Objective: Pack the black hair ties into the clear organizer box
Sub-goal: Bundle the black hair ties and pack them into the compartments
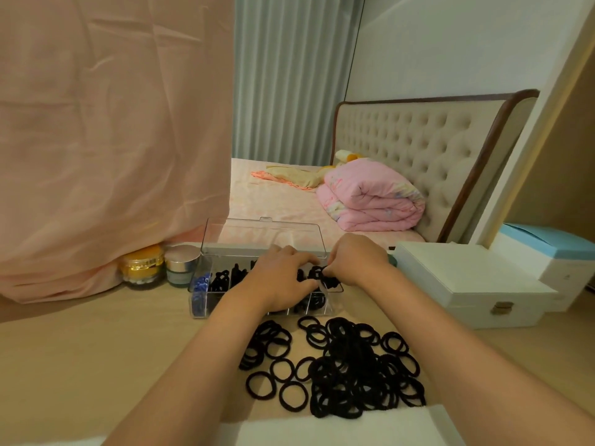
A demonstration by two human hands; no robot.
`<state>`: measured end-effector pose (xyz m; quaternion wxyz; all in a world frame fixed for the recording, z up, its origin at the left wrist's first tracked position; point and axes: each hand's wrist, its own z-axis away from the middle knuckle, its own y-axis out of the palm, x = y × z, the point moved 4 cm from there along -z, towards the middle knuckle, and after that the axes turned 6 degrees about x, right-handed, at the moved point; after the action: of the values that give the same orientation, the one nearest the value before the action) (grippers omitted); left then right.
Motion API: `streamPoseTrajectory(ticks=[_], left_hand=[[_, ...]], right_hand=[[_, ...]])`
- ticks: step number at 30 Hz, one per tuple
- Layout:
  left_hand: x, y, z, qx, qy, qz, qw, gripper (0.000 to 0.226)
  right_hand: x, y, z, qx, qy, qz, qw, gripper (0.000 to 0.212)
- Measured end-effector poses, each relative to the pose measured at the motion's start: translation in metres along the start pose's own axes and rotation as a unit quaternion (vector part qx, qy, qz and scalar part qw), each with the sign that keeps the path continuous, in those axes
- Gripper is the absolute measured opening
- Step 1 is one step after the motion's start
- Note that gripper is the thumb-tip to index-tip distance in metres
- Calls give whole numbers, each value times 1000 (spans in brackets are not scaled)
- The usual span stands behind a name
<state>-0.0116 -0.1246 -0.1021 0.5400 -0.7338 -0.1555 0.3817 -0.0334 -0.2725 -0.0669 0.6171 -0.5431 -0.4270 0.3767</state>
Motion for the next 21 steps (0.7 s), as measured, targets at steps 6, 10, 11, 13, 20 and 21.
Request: streamPoseTrajectory(ticks=[6,10,11,13,20,21], left_hand=[[-3,3,0,6,6,-27,1000,43],[-5,3,1,9,11,-32,999,45],[-5,3,1,10,11,-30,999,45],[-5,2,1,14,10,-27,999,44],[-5,1,1,-28,13,3,1000,46],[-6,1,2,-32,19,8,999,43]], right_hand=[[1,-2,7,106,-74,-20,991,27],[-6,-7,15,144,-84,-132,977,19],[-8,-8,16,124,-84,-158,976,18],[-11,-6,16,77,-76,-181,978,7],[-10,16,20,78,-104,-56,990,36],[-11,16,20,97,-108,-55,988,36]])
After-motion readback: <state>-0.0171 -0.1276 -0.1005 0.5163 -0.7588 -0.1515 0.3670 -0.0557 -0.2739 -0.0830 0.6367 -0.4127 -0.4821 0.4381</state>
